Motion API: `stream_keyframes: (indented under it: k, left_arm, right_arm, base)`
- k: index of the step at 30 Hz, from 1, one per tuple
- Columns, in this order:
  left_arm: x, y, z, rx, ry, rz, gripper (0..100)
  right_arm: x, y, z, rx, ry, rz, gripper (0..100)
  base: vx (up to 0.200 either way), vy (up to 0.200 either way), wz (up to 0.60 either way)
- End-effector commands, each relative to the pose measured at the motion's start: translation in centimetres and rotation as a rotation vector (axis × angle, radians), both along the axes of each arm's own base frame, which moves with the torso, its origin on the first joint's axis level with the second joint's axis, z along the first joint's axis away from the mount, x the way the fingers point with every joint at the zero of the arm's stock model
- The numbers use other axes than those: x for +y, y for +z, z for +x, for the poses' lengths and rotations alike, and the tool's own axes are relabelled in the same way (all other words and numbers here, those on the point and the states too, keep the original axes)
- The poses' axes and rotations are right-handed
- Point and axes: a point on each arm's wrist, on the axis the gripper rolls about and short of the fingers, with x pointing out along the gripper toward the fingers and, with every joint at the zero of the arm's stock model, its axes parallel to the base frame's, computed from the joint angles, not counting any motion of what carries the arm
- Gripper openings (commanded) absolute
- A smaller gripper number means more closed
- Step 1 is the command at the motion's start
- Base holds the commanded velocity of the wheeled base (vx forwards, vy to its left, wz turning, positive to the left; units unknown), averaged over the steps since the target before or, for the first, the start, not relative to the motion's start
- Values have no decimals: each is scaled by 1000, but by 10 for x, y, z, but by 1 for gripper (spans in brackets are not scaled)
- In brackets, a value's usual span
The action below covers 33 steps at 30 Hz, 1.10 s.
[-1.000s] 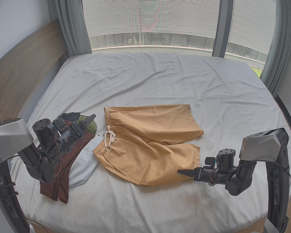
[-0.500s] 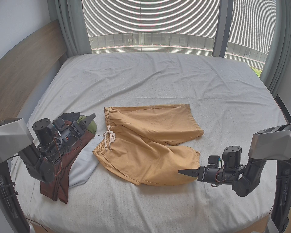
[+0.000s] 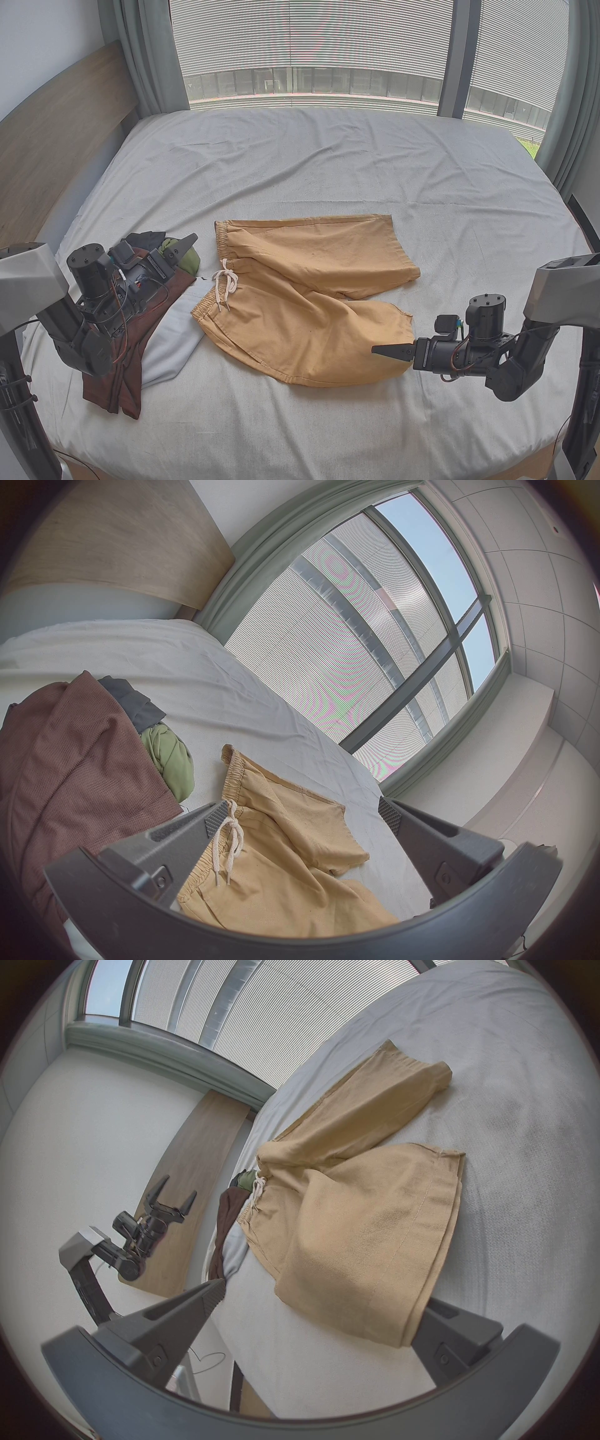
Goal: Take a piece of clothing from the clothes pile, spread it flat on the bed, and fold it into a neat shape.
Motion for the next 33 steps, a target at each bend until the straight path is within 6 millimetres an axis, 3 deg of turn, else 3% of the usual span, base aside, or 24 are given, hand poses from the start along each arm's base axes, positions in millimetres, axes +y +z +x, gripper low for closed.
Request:
stream_keyframes:
  k: [1, 4, 8, 24, 33]
  left_arm:
    - [-1, -1, 0, 3, -2, 0, 100]
    - [-1, -1, 0, 3, -2, 0, 100]
    - [-1, -1, 0, 5, -3, 0, 100]
    - [-1, -1, -1, 2, -2, 0, 100]
    - [-1, -1, 0, 2, -3, 0, 100]
  right_arm:
    - [-1, -37, 6, 25, 16, -52, 100]
    - [-1, -58, 8, 13, 21, -59, 100]
    - [1, -66, 12, -15, 34, -70, 100]
    - [8, -67, 3, 8, 74, -93, 100]
    - [9, -45, -28, 26, 116, -101, 100]
  base:
    - [0, 0, 0]
    - [0, 0, 0]
    - [0, 0, 0]
    - [0, 0, 0]
    - [0, 0, 0]
